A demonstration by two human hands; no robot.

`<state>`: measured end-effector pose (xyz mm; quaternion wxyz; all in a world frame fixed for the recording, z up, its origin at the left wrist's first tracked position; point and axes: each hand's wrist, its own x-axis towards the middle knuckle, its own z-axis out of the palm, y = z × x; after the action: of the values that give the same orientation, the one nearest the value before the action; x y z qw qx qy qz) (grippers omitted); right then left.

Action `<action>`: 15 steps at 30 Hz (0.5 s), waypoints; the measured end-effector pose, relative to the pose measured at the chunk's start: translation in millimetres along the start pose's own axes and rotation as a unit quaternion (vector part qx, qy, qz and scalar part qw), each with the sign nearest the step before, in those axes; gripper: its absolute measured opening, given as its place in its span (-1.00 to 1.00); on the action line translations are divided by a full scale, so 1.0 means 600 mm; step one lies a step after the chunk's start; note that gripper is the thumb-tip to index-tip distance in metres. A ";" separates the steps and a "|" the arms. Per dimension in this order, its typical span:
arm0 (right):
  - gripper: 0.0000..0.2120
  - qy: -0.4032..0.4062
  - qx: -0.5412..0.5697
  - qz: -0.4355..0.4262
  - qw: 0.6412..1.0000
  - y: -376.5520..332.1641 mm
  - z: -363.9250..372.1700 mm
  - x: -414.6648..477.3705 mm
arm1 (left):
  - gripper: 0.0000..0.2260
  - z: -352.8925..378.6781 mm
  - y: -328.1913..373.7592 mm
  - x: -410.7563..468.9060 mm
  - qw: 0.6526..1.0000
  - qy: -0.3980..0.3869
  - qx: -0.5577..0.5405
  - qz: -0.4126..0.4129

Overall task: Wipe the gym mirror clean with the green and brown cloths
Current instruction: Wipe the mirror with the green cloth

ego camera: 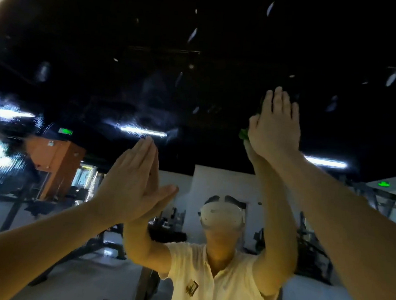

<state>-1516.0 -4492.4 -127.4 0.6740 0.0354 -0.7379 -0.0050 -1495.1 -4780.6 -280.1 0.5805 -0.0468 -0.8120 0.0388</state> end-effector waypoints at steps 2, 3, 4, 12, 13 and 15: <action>-0.39 0.008 0.008 0.015 1.000 -0.062 0.003 -0.001 | 0.02 0.006 -0.011 -0.002 1.000 0.015 -0.011 0.021; -0.38 0.010 0.010 -0.006 1.000 -0.100 0.002 -0.013 | -0.03 0.010 -0.019 -0.003 0.999 0.023 -0.024 0.032; -0.36 0.011 0.008 -0.055 0.998 -0.138 0.005 -0.033 | -0.11 0.013 -0.026 -0.004 0.998 0.032 -0.041 0.042; -0.37 0.018 -0.044 -0.170 0.984 -0.121 0.012 -0.009 | -0.28 0.049 -0.044 -0.013 0.990 0.097 -0.075 0.076; -0.38 0.021 -0.040 -0.084 0.995 -0.096 0.007 0.015 | -0.24 0.051 -0.040 -0.013 0.990 0.099 -0.067 0.070; -0.39 0.022 -0.013 0.028 0.999 -0.084 0.005 0.040 | -0.18 0.055 -0.037 -0.013 0.992 0.096 -0.045 0.064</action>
<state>-1518.9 -4544.4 -106.8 0.6906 0.0060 -0.7232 0.0054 -1524.6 -4804.1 -295.7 0.6493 -0.1283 -0.7488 0.0349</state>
